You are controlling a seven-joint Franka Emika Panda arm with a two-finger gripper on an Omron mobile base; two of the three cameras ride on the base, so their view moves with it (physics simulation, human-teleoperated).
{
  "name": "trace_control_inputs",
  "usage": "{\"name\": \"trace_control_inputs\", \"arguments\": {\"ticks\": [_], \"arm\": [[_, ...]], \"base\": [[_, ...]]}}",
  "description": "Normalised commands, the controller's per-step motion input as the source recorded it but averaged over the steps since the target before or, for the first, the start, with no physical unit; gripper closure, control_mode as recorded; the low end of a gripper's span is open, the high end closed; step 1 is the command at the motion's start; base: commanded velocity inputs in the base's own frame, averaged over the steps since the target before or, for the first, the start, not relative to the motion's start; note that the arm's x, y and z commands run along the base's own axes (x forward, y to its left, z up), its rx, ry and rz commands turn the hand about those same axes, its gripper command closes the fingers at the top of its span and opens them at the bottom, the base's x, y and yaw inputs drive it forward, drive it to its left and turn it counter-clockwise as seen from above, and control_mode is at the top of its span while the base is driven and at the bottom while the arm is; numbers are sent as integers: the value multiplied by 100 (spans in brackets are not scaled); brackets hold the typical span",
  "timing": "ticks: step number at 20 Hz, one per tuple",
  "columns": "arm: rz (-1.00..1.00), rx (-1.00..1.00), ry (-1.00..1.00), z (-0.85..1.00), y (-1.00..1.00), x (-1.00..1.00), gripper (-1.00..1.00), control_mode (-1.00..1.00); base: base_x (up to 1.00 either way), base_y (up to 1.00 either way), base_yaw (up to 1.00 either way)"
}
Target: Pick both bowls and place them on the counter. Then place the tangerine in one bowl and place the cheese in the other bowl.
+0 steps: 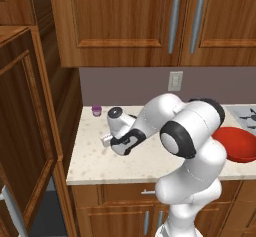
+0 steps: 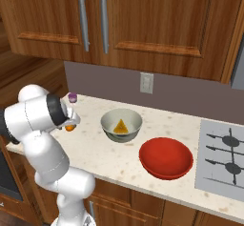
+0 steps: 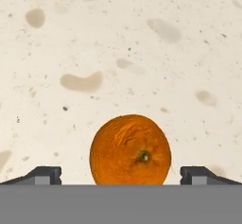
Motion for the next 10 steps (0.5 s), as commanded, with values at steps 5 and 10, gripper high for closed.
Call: {"name": "trace_control_inputs", "arguments": {"ticks": [5,10], "arm": [[0,0,0,-2,0,13,-100,-100],[0,0,2,-4,0,8,-100,-100]], "base": [[0,0,0],[0,0,0]]}}
